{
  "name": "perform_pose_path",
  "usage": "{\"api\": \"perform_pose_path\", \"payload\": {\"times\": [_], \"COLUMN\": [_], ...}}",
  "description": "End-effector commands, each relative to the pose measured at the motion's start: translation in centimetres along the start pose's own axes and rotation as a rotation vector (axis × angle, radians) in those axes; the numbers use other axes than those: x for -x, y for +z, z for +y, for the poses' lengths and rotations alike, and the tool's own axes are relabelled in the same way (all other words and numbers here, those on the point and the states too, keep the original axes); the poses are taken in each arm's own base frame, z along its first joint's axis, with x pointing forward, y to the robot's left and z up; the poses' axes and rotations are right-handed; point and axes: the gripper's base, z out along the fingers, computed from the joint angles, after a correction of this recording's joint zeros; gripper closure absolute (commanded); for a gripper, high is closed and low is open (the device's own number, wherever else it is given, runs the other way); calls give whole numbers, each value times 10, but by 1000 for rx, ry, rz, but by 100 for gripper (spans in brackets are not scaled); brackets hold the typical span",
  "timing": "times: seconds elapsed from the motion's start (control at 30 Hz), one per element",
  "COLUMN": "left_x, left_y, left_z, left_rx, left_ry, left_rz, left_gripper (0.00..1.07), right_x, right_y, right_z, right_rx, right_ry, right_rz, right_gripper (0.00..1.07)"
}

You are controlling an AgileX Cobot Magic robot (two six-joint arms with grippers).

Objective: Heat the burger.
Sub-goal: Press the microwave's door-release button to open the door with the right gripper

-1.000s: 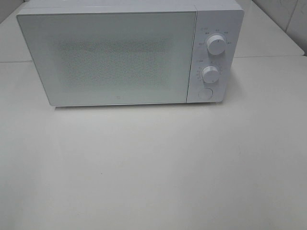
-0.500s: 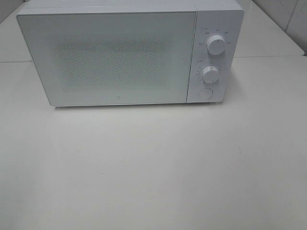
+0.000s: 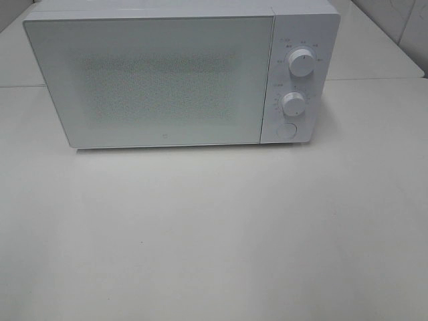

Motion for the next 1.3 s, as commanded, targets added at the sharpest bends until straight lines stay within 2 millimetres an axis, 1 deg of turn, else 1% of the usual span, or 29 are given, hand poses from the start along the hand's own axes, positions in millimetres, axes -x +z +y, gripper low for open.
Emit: {"api": "perform_pose_path", "payload": {"times": [0.03,0.07,0.1,0.17,0.2,0.27,0.3,0.33,0.37,0.4,0.43,0.47,0.5,0.53,0.57,0.6,0.67,0.7,0.73,0.77,0.8,0.83,0.87,0.93,0.97,1.03,1.13,1.2,1.3], "left_x": [-2,-2,-2,-2,-2,-2,-2,-2,-2,-2,-2,-2,-2,-2,-2,-2,-2,-2,-2,-2,-2,-2,-2,-2,-2,-2,-2,-2,-2], "left_y": [-3,-3,-3,-3,-3,-3,-3,-3,-3,-3,-3,-3,-3,-3,-3,-3,-3,-3,-3,-3,-3,-3,-3,-3,-3,-3,-3,-3,-3], "left_z": [-1,-1,-1,-1,-1,-1,-1,-1,-1,-1,-1,-1,-1,-1,-1,-1,-1,-1,-1,-1,-1,-1,-1,-1,-1,-1,-1,-1,-1], "left_rx": [-2,-2,-2,-2,-2,-2,-2,-2,-2,-2,-2,-2,-2,-2,-2,-2,-2,-2,-2,-2,-2,-2,-2,-2,-2,-2,-2,-2,-2], "left_ry": [0,0,0,0,0,0,0,0,0,0,0,0,0,0,0,0,0,0,0,0,0,0,0,0,0,0,0,0,0], "left_rz": [-21,-21,-21,-21,-21,-21,-21,-21,-21,-21,-21,-21,-21,-21,-21,-21,-21,-21,-21,-21,-21,-21,-21,-21,-21,-21,-21,-21,-21], "left_gripper": [106,106,106,106,106,106,106,106,106,106,106,106,106,106,106,106,106,106,106,106,106,106,106,106,106,106,106,106,106], "right_x": [15,15,22,25,31,33,37,39,39,42,43,43,46,46,48,48,51,51,53,53,53,53,53,52,52,49,48,46,45], "right_y": [14,14,26,30,42,47,59,65,65,76,81,81,93,93,105,105,120,120,129,129,139,144,144,157,157,172,176,184,188], "right_z": [-1,-1,-2,-3,-4,-4,-5,-6,-6,-7,-7,-7,-8,-8,-9,-9,-11,-11,-11,-11,-12,-13,-13,-14,-14,-15,-16,-17,-17], "right_rx": [-6,-6,-10,-12,-16,-18,-22,-24,-24,-27,-29,-29,-33,-33,-38,-38,-45,-45,-49,-49,-53,-55,-55,-60,-60,-65,-66,-69,-70], "right_ry": [-10,-10,-7,-6,-3,-2,0,1,1,3,4,4,5,5,7,7,10,10,10,10,11,11,11,11,11,11,11,11,13], "right_rz": [-43,-43,-52,-64,-67,-67,-59,-57,-57,-59,-58,-58,-63,-63,-66,-66,-91,-91,-107,-107,-115,-120,-120,-121,-121,-115,-115,-112,-115], "right_gripper": [53,53,55,55,58,59,63,65,65,70,73,73,79,79,85,85,92,92,97,97,103,106,106,107,107,107,107,107,107]}}
